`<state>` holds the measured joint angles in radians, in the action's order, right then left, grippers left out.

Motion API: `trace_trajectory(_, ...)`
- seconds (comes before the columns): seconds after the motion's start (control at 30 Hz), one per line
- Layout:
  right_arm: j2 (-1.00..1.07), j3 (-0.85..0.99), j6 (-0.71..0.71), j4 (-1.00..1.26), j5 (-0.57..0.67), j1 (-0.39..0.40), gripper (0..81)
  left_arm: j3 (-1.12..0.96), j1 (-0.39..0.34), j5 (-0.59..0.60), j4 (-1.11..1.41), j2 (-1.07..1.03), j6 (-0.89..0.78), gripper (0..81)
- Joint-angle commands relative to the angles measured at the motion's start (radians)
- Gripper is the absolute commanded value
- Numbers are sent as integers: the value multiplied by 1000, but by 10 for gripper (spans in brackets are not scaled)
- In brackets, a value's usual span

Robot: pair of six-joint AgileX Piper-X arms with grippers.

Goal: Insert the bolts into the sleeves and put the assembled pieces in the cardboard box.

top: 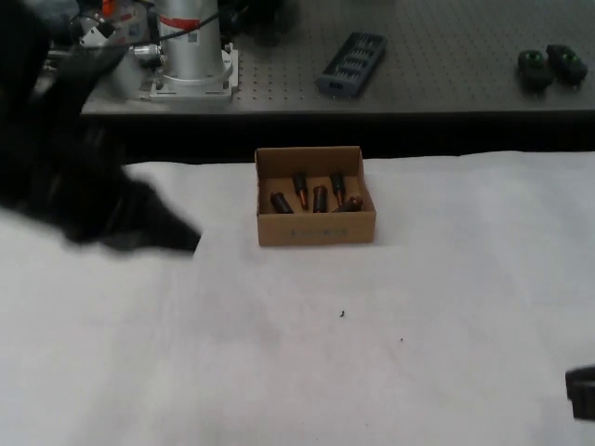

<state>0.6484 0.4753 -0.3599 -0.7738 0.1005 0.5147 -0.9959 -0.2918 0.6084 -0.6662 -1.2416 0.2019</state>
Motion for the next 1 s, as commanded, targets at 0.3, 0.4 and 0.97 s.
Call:
trace_trajectory(0.3,-150,-243,-184,93,-17,-6,29,698,2,35,341,392,-340,7)
trace_trajectory(0.4,-151,-286,-187,93,-20,-6,29,822,2,35,435,400,-464,7)
trace_trajectory(0.97,-151,-434,-292,159,-34,-6,29,996,2,-60,553,400,-533,7)
